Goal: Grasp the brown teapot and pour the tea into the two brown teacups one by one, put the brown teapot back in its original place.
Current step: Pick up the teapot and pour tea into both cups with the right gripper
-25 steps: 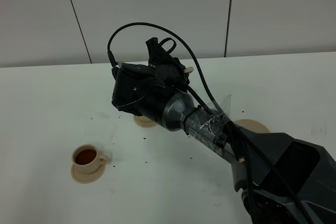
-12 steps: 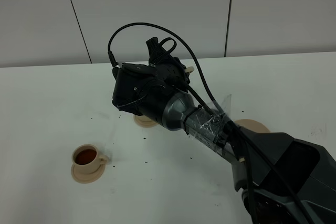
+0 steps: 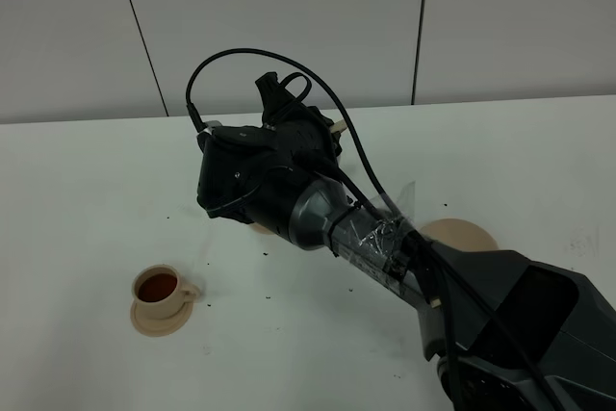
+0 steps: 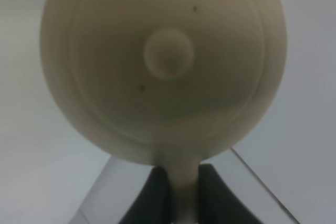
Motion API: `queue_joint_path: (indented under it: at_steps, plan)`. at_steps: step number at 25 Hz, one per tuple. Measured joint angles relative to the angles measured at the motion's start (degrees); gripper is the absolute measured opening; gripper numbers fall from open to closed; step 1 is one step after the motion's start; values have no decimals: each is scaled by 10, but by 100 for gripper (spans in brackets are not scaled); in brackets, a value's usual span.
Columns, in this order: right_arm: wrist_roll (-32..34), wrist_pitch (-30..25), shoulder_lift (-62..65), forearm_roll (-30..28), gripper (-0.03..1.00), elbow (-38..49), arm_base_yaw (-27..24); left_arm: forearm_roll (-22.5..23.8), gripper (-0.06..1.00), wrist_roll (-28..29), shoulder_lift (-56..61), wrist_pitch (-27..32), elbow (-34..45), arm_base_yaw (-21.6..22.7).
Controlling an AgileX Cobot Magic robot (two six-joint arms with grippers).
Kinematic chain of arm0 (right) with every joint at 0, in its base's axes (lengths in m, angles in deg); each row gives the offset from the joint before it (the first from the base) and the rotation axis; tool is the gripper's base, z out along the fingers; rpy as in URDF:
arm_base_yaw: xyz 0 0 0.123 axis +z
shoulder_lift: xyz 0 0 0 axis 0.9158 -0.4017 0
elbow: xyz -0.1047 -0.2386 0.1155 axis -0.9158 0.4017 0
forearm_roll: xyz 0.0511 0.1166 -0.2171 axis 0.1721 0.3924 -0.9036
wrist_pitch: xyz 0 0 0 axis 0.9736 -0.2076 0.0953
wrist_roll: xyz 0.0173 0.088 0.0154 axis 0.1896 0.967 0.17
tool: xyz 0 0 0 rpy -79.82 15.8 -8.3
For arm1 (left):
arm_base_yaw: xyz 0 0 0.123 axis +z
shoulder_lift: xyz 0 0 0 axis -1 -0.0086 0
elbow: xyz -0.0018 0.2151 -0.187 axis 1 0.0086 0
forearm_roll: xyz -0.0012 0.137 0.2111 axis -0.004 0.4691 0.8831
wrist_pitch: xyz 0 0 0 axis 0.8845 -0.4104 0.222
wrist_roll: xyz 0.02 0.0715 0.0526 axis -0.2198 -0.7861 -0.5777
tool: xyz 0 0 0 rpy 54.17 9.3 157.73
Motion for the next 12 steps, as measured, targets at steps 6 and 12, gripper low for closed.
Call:
queue_joint_path:
  at_steps: [6,12]
  plan:
    - [-5,1,-6,-4,10,0,0,0,24,0,0,0,0,0]
    - [-12,1,-6,-13,10,0,0,0,24,0,0,0,0,0]
